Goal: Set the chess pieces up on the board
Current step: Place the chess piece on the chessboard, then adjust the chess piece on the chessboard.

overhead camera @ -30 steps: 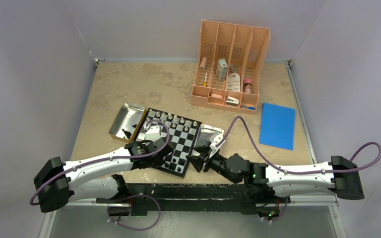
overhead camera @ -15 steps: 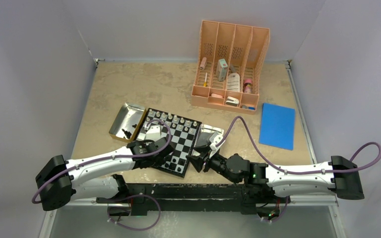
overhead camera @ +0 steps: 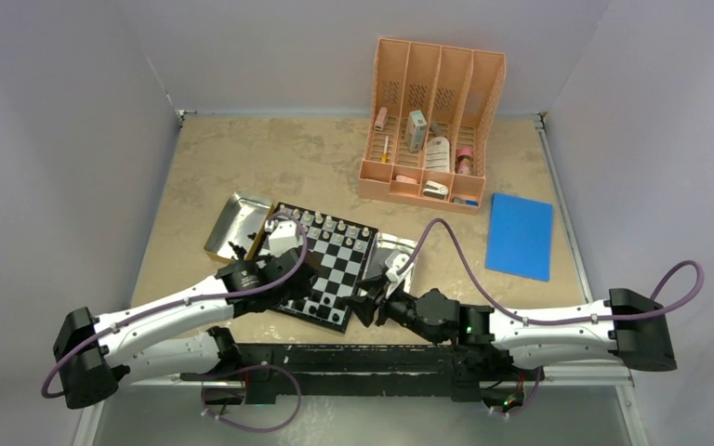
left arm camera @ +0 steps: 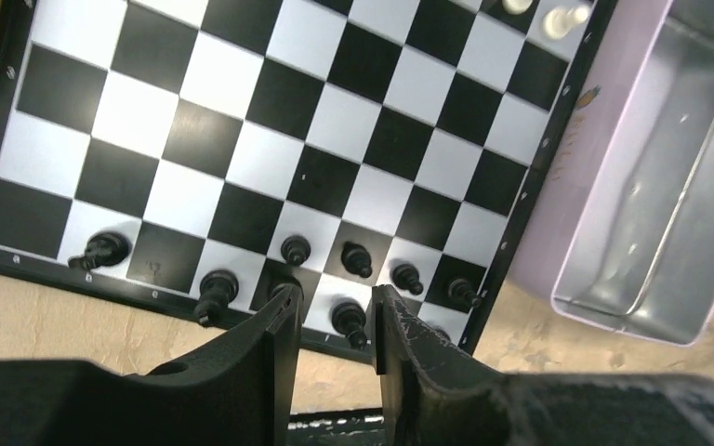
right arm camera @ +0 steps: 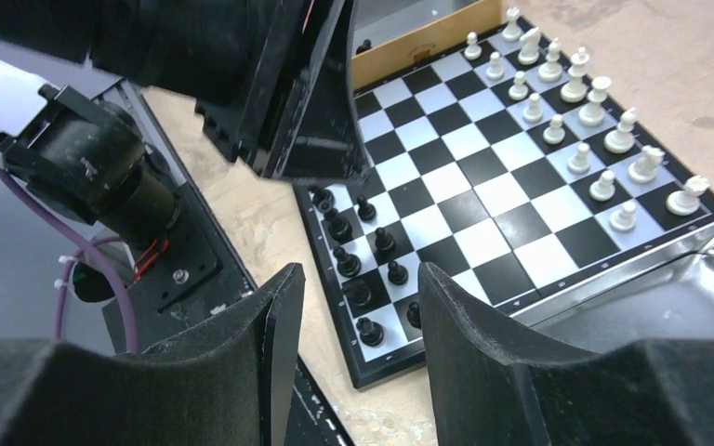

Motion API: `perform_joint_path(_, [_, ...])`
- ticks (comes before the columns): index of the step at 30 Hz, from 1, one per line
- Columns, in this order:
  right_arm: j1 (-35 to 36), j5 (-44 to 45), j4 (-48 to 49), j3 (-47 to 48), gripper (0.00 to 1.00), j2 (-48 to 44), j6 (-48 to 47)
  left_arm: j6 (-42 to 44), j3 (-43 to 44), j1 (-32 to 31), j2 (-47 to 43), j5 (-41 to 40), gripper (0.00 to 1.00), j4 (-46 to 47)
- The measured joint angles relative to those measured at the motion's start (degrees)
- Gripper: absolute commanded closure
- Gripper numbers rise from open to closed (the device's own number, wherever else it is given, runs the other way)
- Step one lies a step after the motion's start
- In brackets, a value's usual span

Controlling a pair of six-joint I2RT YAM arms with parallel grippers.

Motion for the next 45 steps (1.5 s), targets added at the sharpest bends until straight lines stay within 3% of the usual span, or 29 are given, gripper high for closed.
perform_joint_path(3, [0.00, -1.11, 0.48, 0.13, 0.48, 1.84, 1.03, 3.21, 1.11, 3.28, -1.14, 1.36, 0.66, 1.36])
perform_joint_path(14, [0.00, -1.64, -0.15, 5.97, 0.41, 13.81, 2.58, 19.87, 7.37, 27.63, 0.48, 14.86, 0.62, 5.88])
perform_joint_path(22, [0.00, -2.12, -3.65, 13.77, 0.38, 24.79, 2.12, 30.27, 9.01, 53.66, 1.92, 38.45, 0.58, 8.63])
perform_joint_path(25, [0.00, -2.16, -5.22, 15.98, 0.37, 28.44, 1.79, 32.04, 7.30, 58.55, 1.90, 47.21, 0.58, 11.02])
perform_joint_path(32, [0.00, -1.20, -9.79, 20.65, 0.36, 35.45, -0.26, 35.34, 3.76, 59.54, 0.81, 57.13, 0.57, 11.72])
perform_joint_path(45, [0.00, 1.11, -13.68, 23.58, 0.36, 39.21, -1.81, 36.65, 3.52, 59.54, -2.99, 59.39, 0.57, 12.81])
